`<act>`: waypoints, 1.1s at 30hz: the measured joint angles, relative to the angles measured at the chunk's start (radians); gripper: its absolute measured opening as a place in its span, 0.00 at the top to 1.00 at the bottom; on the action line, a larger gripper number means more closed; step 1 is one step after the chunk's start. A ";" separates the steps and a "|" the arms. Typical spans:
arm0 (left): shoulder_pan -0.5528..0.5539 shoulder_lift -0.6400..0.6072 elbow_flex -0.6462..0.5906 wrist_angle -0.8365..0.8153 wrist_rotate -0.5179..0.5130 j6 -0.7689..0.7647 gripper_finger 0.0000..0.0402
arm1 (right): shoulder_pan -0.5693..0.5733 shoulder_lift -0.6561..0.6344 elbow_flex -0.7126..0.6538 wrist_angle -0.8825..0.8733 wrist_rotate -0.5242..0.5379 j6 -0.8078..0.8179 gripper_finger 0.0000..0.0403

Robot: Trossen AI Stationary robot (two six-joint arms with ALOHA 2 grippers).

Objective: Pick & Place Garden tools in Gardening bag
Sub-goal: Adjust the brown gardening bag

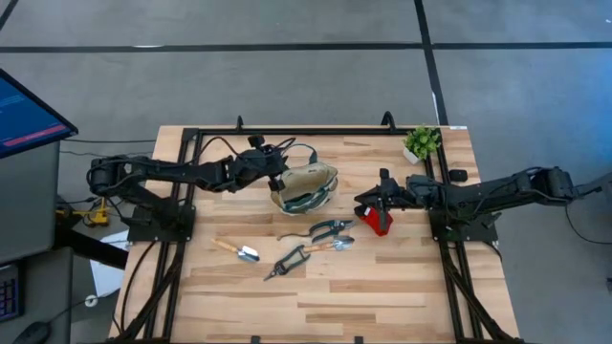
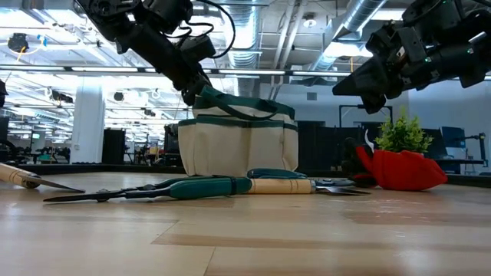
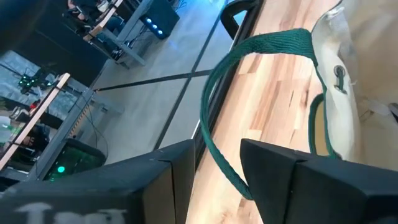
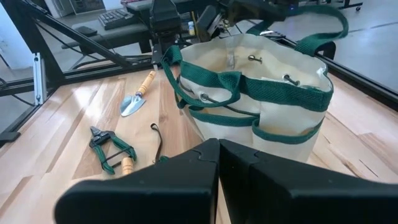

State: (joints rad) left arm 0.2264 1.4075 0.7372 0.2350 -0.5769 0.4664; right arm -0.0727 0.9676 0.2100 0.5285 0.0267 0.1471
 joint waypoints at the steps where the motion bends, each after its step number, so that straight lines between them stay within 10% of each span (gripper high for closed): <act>1: 0.000 0.000 0.000 0.001 -0.003 0.000 0.70 | 0.000 0.000 0.000 0.000 0.000 0.000 1.00; 10: 0.000 0.000 0.000 0.002 -0.040 -0.009 0.69 | 0.000 0.000 0.000 0.000 0.000 0.000 1.00; 18: 0.000 0.000 0.000 -0.029 -0.294 -0.045 0.71 | 0.000 0.000 0.000 0.001 -0.001 0.000 1.00; 33: -0.024 -0.003 0.000 -0.025 -0.152 -0.153 0.71 | 0.000 0.000 0.000 0.001 -0.004 0.000 1.00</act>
State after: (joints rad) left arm 0.2021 1.4047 0.7368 0.2100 -0.7288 0.3132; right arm -0.0727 0.9676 0.2100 0.5293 0.0231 0.1474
